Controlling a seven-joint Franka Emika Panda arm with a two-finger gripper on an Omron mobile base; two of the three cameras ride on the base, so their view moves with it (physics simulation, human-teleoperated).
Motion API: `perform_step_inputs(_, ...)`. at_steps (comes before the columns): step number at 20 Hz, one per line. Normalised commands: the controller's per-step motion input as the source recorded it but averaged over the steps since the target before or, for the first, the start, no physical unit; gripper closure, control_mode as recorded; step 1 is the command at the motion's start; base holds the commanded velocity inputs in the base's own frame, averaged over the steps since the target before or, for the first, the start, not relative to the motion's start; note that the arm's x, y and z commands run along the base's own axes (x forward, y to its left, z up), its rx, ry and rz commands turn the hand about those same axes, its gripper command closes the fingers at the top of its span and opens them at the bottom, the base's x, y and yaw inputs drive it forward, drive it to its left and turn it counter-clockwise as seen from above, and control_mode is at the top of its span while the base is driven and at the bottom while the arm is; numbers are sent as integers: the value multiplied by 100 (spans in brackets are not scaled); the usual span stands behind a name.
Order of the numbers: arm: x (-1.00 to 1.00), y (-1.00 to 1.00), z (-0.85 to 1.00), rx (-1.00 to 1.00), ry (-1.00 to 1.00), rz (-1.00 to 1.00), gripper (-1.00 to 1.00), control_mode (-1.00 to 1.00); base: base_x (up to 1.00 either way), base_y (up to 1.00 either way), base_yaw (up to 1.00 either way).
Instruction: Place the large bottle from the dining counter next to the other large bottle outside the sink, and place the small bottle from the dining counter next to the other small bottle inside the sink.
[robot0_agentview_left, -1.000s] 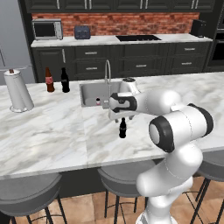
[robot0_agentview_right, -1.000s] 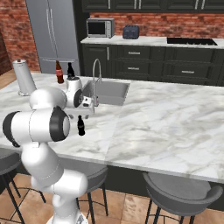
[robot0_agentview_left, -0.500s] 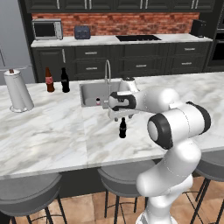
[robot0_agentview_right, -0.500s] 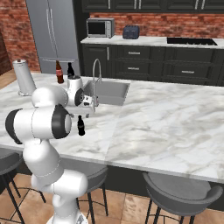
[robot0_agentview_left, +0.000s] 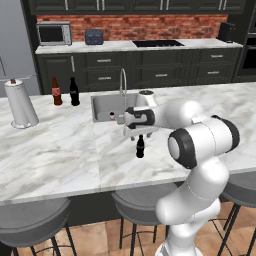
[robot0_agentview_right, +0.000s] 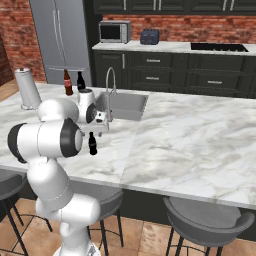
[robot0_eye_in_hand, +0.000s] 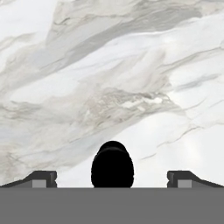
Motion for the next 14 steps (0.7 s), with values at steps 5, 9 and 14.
perform_step_inputs(5, -2, 0, -11, 0, 0, 0, -100, -100, 0, 0, 0)
perform_step_inputs(9, 0, 0, 0, 0, 0, 0, -100, -100, 0, 0, 0)
perform_step_inputs(14, 0, 0, 0, 0, 0, 0, 100, -100, 0, 0, 0)
